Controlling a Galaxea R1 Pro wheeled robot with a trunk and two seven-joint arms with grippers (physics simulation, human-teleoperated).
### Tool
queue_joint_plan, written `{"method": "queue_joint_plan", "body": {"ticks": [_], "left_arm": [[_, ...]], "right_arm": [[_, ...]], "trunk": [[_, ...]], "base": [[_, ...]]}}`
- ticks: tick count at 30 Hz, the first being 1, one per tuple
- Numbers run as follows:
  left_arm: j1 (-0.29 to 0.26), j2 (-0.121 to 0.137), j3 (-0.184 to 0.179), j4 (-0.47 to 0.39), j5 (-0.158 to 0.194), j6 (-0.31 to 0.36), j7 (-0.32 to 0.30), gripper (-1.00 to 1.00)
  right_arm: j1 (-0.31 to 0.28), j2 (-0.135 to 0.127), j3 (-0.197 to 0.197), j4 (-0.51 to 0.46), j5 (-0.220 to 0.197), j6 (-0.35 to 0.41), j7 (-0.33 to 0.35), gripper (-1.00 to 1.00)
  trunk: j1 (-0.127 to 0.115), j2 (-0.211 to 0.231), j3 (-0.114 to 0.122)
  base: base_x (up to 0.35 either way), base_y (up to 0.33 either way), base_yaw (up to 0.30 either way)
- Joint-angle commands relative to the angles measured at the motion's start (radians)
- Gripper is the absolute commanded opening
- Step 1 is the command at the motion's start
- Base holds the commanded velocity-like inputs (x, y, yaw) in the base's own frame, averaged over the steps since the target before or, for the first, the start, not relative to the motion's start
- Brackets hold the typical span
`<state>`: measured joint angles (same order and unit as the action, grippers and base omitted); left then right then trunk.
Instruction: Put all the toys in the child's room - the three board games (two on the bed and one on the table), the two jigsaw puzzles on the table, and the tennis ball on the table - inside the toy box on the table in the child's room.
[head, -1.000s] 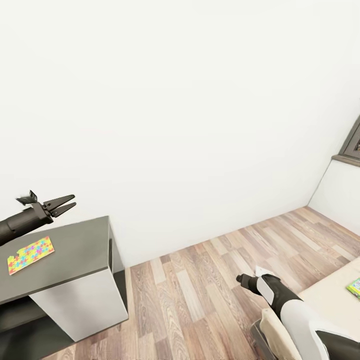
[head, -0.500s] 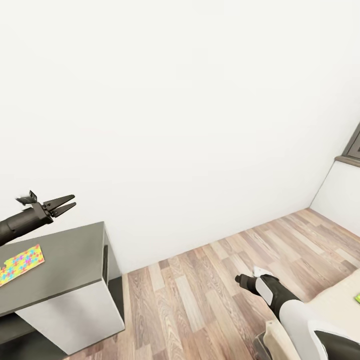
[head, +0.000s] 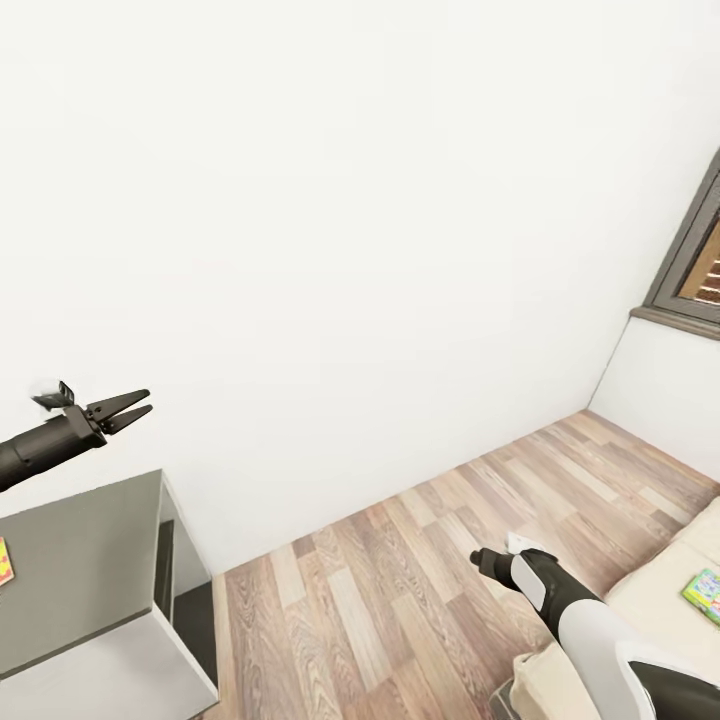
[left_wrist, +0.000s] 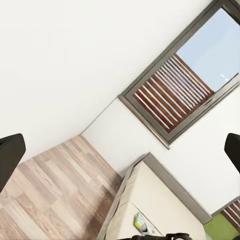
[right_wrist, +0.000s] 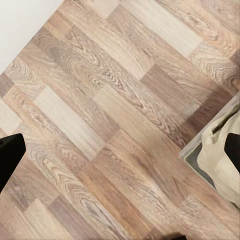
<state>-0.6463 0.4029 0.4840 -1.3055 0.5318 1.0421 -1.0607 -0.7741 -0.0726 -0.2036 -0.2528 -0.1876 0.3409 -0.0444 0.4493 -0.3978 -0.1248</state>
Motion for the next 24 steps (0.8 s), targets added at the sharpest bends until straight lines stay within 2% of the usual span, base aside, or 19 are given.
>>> {"method": "queue_joint_plan", "body": {"ticks": [1, 13, 19, 24], "left_arm": [[-0.001, 0.000, 0.001, 0.000, -0.002, 0.004, -0.004, 1.00], [-0.001, 0.000, 0.003, 0.000, -0.002, 0.004, -0.005, 1.00], [-0.001, 0.001, 0.025, 0.000, -0.001, 0.004, -0.005, 1.00], [-0.001, 0.000, 0.028, 0.000, -0.001, 0.004, -0.005, 1.00]], "right_arm": [[-0.001, 0.000, 0.001, -0.002, -0.010, 0.005, -0.005, 1.00], [-0.001, -0.001, 0.001, -0.002, -0.010, 0.005, -0.005, 1.00], [-0.001, -0.001, 0.001, -0.002, -0.011, 0.006, -0.004, 1.00], [-0.001, -0.001, 0.001, -0.002, -0.011, 0.007, -0.003, 1.00]], "trunk": [[0.001, -0.002, -0.002], [0.001, -0.002, -0.002], [0.001, -0.002, -0.002], [0.001, -0.002, -0.002]], "base": [[-0.009, -0.001, -0.014], [-0.087, 0.067, -0.003], [-0.010, 0.015, -0.003], [-0.001, 0.002, -0.167]]}}
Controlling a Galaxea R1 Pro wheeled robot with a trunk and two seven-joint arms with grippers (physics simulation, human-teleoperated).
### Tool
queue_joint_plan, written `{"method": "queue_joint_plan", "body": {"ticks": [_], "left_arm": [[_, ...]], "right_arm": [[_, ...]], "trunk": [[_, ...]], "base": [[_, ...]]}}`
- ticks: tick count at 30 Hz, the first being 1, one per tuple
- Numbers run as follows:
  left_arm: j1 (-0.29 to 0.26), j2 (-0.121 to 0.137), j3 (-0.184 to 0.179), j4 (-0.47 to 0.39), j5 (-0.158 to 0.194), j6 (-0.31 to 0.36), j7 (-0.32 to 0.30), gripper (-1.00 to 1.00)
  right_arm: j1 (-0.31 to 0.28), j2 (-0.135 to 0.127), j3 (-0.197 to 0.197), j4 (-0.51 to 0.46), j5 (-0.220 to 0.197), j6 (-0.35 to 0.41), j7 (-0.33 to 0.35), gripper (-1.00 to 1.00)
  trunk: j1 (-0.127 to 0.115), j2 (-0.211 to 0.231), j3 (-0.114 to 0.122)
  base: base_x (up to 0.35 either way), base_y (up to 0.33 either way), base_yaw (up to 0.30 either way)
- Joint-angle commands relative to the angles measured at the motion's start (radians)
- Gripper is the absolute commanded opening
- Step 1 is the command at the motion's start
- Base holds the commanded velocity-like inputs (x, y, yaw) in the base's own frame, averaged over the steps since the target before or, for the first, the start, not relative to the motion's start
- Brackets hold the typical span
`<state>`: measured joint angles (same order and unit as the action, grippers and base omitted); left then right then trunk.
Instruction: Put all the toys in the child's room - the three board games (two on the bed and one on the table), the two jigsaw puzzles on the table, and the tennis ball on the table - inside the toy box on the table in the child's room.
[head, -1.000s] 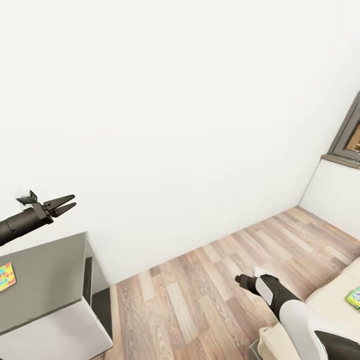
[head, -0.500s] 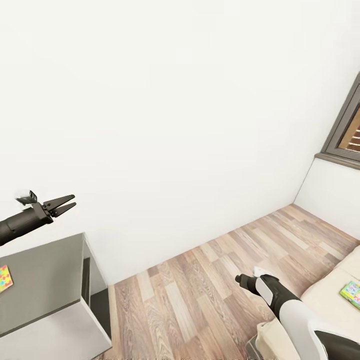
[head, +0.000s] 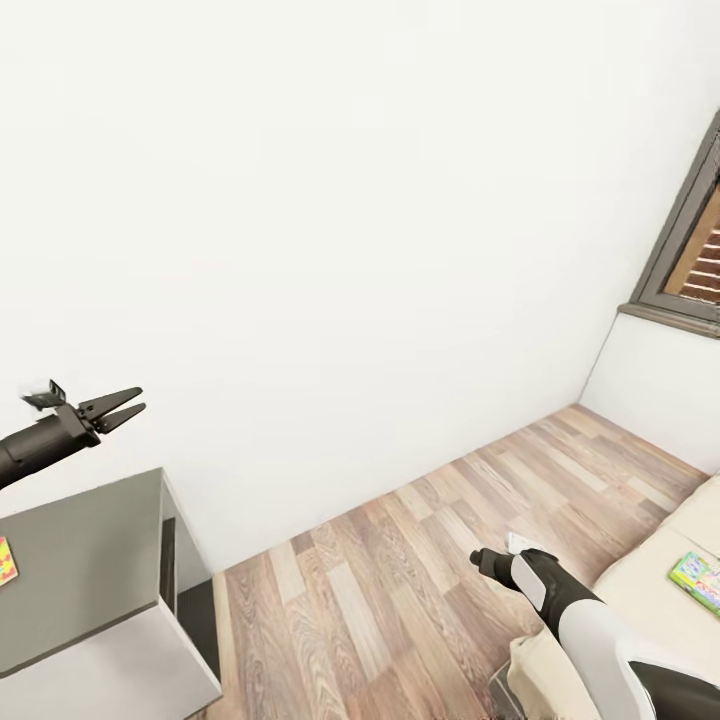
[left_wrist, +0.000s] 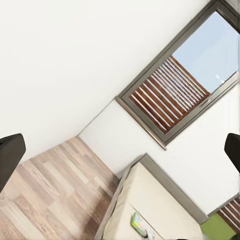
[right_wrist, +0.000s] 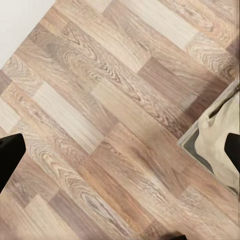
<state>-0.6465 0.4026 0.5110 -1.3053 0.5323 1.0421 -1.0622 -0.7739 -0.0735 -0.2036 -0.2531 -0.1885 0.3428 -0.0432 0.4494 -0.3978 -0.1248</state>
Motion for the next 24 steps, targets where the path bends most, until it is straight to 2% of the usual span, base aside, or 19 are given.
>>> {"method": "queue_joint_plan", "body": {"ticks": [1, 12, 24], "left_arm": [[-0.001, 0.000, 0.001, 0.000, -0.002, 0.004, -0.004, 1.00], [-0.001, 0.001, 0.003, 0.000, -0.002, 0.004, -0.004, 1.00], [-0.001, 0.001, 0.003, 0.000, -0.002, 0.004, -0.004, 1.00]], "right_arm": [[-0.001, 0.000, 0.001, -0.002, -0.010, 0.005, -0.005, 1.00], [-0.001, 0.000, 0.000, -0.002, -0.010, 0.005, -0.004, 1.00], [-0.001, 0.000, 0.000, -0.002, -0.010, 0.004, -0.004, 1.00]], "trunk": [[0.001, -0.002, -0.002], [0.001, -0.002, -0.002], [0.001, -0.002, -0.002]], "base": [[0.000, 0.001, -0.241], [0.000, 0.002, -0.278], [-0.016, 0.058, -0.282]]}}
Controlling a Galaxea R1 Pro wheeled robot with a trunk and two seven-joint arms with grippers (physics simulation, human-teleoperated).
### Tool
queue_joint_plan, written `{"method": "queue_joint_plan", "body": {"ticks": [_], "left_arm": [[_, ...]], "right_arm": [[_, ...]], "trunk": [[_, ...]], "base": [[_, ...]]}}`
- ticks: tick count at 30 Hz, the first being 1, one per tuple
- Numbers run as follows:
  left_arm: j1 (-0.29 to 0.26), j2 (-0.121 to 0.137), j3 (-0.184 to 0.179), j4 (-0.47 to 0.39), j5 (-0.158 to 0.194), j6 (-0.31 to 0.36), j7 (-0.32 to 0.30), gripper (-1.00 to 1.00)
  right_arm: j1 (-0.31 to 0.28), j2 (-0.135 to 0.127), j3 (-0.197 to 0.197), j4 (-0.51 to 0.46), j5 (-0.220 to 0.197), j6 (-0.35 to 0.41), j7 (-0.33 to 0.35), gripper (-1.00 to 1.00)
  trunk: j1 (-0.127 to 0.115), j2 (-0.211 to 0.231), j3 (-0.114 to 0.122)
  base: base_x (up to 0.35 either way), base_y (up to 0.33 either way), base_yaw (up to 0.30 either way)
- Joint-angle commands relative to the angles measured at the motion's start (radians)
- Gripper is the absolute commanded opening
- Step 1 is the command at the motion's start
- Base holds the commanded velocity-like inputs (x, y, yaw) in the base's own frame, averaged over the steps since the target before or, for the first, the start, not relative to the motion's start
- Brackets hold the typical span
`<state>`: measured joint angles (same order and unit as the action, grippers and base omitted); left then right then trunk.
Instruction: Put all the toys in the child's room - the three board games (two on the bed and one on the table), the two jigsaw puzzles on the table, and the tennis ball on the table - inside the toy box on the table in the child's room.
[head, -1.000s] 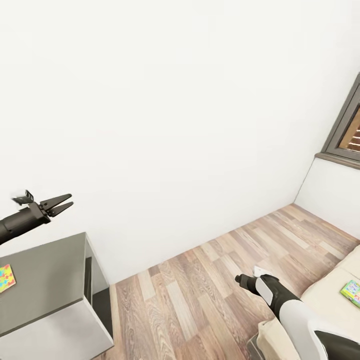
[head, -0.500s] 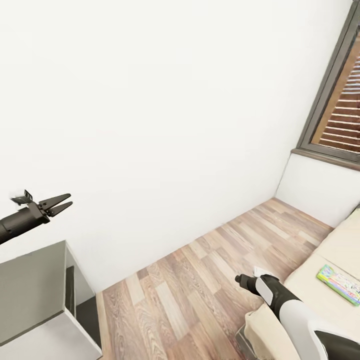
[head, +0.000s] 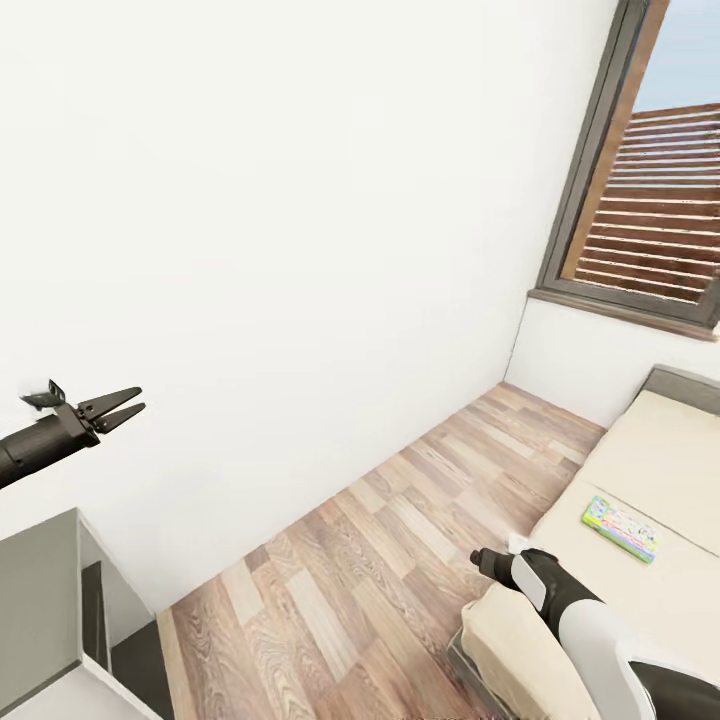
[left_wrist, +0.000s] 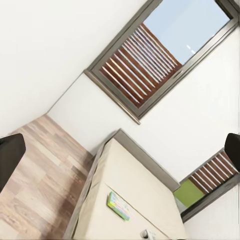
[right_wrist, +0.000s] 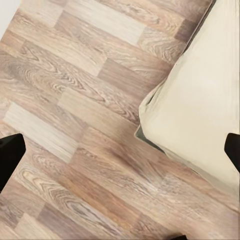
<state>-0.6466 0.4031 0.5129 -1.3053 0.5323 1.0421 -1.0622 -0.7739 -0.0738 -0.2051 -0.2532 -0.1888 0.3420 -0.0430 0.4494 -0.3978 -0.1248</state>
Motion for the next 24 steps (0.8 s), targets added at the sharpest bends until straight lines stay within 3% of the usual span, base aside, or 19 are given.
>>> {"method": "queue_joint_plan", "body": {"ticks": [1, 24], "left_arm": [[-0.001, 0.000, 0.001, 0.000, -0.002, 0.004, -0.004, 1.00], [-0.001, 0.000, 0.001, 0.000, -0.002, 0.004, -0.004, 1.00]], "right_arm": [[-0.001, 0.000, 0.001, -0.001, -0.010, 0.005, -0.005, 1.00], [-0.001, -0.001, 0.000, -0.001, -0.011, 0.005, -0.004, 1.00]], "trunk": [[0.001, -0.002, -0.002], [0.001, -0.002, 0.002]], "base": [[-0.002, 0.009, -0.282], [0.000, 0.001, -0.281]]}}
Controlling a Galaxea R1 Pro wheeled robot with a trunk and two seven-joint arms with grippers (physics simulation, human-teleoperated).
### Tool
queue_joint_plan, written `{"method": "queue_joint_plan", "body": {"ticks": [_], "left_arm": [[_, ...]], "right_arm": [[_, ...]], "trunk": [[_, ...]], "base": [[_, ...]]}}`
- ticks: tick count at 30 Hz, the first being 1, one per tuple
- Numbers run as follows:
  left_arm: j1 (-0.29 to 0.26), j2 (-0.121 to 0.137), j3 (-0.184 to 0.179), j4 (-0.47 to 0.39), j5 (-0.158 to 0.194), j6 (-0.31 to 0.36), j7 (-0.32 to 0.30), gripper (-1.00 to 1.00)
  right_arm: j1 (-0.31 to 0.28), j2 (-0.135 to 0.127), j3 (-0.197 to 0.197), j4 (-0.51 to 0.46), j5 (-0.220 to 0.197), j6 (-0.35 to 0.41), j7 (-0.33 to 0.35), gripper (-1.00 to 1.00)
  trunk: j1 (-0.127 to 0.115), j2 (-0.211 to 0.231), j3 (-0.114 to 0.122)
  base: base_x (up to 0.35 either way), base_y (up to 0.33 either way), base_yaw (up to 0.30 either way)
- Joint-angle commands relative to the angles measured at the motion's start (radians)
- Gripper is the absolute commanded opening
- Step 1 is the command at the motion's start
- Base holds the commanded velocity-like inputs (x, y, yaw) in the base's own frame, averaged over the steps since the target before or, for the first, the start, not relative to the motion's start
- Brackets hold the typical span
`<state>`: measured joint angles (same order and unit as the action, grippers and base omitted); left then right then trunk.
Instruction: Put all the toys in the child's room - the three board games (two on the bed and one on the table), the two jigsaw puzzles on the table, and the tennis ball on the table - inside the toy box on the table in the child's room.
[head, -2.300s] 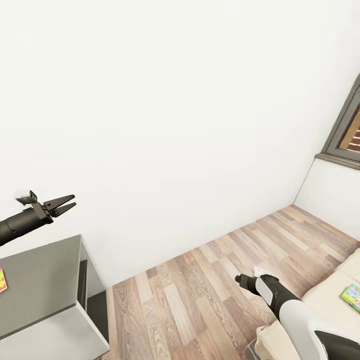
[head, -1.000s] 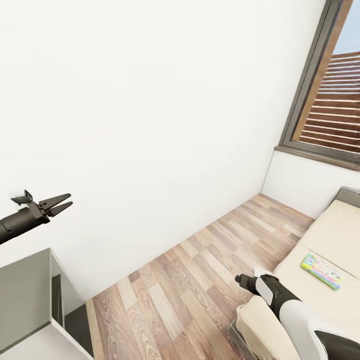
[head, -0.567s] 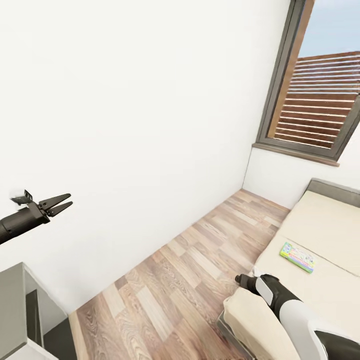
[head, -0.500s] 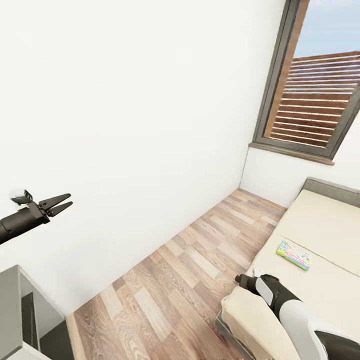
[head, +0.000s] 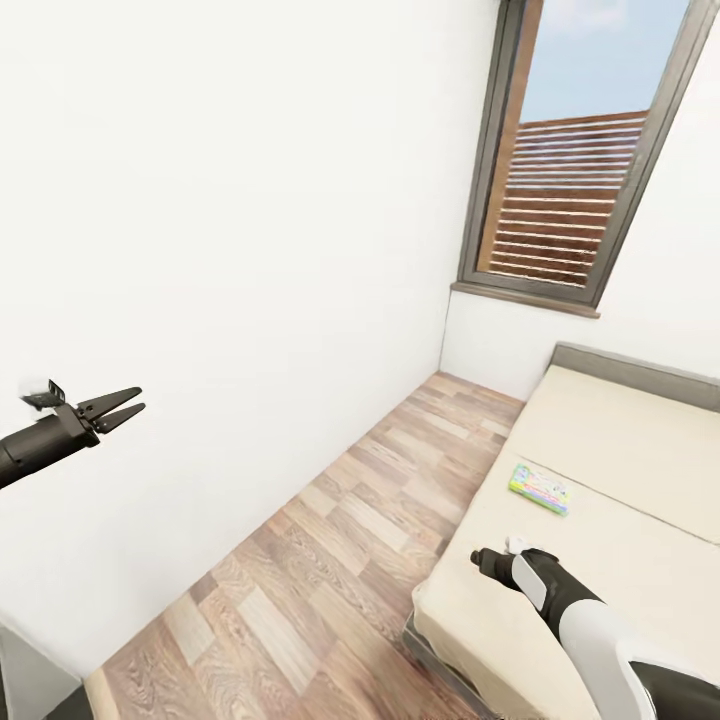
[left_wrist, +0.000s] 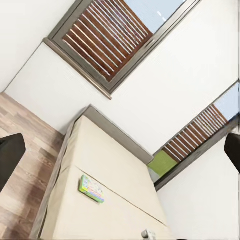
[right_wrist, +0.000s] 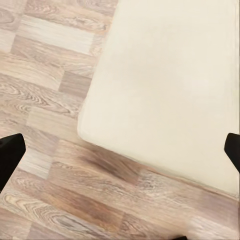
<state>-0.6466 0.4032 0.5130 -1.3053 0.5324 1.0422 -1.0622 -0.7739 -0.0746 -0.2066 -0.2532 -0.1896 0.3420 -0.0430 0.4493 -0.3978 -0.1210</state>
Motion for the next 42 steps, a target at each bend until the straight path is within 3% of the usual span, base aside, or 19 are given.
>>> {"method": "queue_joint_plan", "body": {"ticks": [1, 42], "left_arm": [[0.000, 0.000, 0.001, 0.000, -0.002, 0.004, -0.004, 1.00], [0.000, 0.000, 0.001, 0.000, -0.002, 0.004, -0.004, 1.00]], "right_arm": [[-0.001, 0.000, 0.001, -0.001, -0.010, 0.005, -0.005, 1.00], [-0.001, -0.001, -0.001, -0.001, -0.018, 0.003, -0.005, 1.00]], "trunk": [[0.001, -0.002, -0.001], [0.001, -0.002, 0.045]], "base": [[0.000, 0.000, -0.273], [0.000, 0.029, -0.232]]}}
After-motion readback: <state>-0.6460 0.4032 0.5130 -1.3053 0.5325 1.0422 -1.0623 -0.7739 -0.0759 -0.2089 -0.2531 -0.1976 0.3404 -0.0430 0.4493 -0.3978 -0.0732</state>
